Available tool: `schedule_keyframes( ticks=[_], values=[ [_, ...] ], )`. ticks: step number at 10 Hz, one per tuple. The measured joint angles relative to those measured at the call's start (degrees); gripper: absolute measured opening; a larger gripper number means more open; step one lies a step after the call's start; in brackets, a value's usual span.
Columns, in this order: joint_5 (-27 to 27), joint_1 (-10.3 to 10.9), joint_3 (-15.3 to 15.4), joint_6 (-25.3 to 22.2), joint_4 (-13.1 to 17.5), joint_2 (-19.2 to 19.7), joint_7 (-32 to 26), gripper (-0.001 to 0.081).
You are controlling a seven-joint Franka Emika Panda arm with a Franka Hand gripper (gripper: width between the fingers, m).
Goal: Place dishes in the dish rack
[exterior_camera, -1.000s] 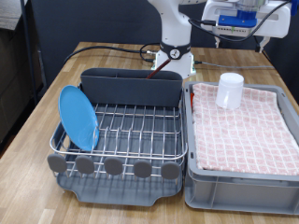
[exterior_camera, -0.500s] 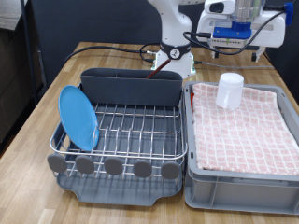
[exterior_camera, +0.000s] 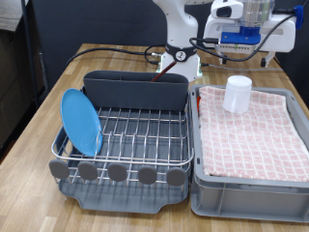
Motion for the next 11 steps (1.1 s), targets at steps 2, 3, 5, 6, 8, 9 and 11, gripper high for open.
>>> schedule_keyframes(
  ticks=[2, 3, 5, 6, 8, 9, 11],
  values=[
    [0.01, 0.00, 0.01, 1.52, 1.08, 1.96, -0.02, 0.0802],
    [0.03, 0.00, 0.01, 2.02, 1.85, 3.06, -0.03, 0.0802],
    [0.24, -0.02, -0.06, 2.18, 3.46, 5.11, -0.03, 0.0802],
    [0.94, -0.03, -0.15, 1.76, 4.18, 5.97, 0.05, 0.0802],
    [1.62, -0.06, -0.46, 0.69, 5.12, 7.31, 0.05, 0.0802],
    [1.92, -0.07, -0.65, 0.65, 5.14, 7.82, 0.05, 0.0802],
    [2.46, -0.11, -0.93, 0.83, 4.72, 8.70, -0.11, 0.0802]
  ],
)
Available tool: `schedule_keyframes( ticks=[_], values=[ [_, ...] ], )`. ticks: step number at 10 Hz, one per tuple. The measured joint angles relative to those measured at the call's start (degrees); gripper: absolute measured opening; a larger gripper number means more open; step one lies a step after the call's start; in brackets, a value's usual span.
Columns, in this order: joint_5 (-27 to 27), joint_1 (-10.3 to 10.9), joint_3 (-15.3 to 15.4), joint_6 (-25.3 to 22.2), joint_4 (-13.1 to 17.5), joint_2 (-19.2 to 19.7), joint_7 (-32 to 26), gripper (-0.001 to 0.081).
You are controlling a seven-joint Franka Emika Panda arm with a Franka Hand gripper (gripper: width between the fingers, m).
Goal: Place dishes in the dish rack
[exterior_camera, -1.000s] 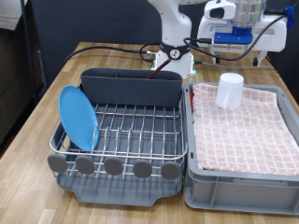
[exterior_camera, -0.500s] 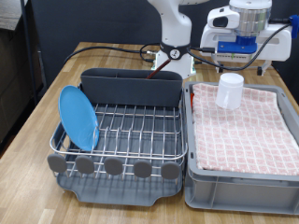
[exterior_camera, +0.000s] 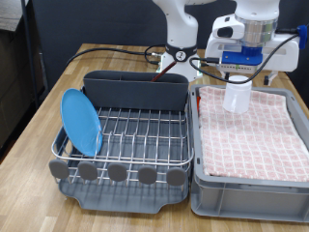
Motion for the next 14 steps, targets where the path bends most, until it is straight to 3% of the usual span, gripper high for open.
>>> schedule_keyframes(
  ticks=[6, 14],
  values=[
    [0.67, -0.11, -0.64, 3.19, -2.86, 1.68, -0.95, 0.0802],
    [4.87, -0.12, -1.36, 4.47, -4.15, 4.19, -5.42, 0.0802]
  ],
)
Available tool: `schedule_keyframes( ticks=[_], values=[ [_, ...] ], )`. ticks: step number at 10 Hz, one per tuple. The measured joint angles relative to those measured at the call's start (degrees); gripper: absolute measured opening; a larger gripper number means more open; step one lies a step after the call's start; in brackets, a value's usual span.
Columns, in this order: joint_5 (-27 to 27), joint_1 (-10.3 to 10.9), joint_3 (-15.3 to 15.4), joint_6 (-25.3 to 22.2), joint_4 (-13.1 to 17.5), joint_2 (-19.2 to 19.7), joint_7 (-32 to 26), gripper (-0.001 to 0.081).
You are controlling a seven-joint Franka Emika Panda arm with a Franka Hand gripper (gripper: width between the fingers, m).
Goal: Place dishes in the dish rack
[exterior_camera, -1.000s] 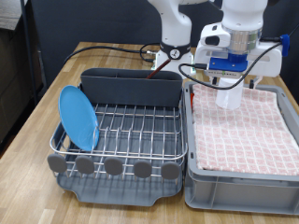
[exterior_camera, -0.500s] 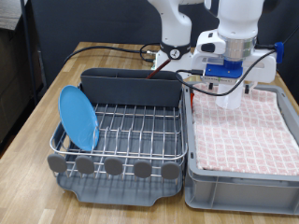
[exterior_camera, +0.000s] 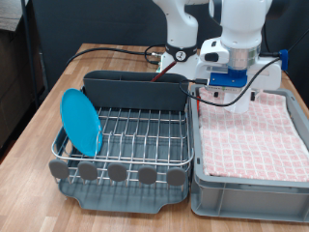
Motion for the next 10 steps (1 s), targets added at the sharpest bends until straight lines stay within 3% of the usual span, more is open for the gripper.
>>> schedule_keyframes(
  ticks=[10],
  values=[
    [4.76, 0.01, 0.07, 4.11, -1.83, 2.89, -3.75, 0.0802]
  ],
)
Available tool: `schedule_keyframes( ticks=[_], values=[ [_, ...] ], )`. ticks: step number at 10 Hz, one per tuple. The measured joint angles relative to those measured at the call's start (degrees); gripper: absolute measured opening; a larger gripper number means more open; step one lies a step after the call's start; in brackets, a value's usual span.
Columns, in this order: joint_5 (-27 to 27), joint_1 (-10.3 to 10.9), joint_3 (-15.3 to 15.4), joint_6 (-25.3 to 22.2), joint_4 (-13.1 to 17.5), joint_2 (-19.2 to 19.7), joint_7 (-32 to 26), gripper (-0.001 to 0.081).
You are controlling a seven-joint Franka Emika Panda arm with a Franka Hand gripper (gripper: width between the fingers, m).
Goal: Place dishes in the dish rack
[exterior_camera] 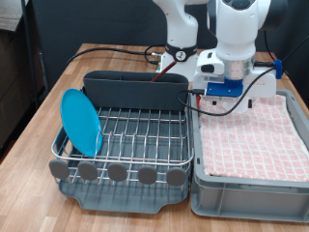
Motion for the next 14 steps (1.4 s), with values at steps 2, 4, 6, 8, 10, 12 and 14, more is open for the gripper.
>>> schedule_keyframes(
  ticks=[2, 4, 6, 8, 10, 12, 14],
  values=[
    [1.16, 0.01, 0.06, 0.77, -0.18, 0.69, -0.64, 0.0802],
    [1.51, 0.01, 0.11, 1.37, -0.45, 0.99, -0.71, 0.0729],
    [1.56, 0.01, 0.13, 1.91, -0.90, 1.00, -0.71, 0.0560],
    [1.56, 0.01, 0.13, 2.01, -1.01, 1.00, -0.71, 0.0396],
    [1.39, 0.01, 0.08, 2.04, -0.99, 1.00, -0.71, 0.0210],
    [0.45, 0.01, -0.11, 1.84, -0.55, 0.97, -0.53, 0.0071],
    [-2.11, 0.01, -0.55, 0.26, 0.87, 0.67, 0.82, 0.0071]
  ],
)
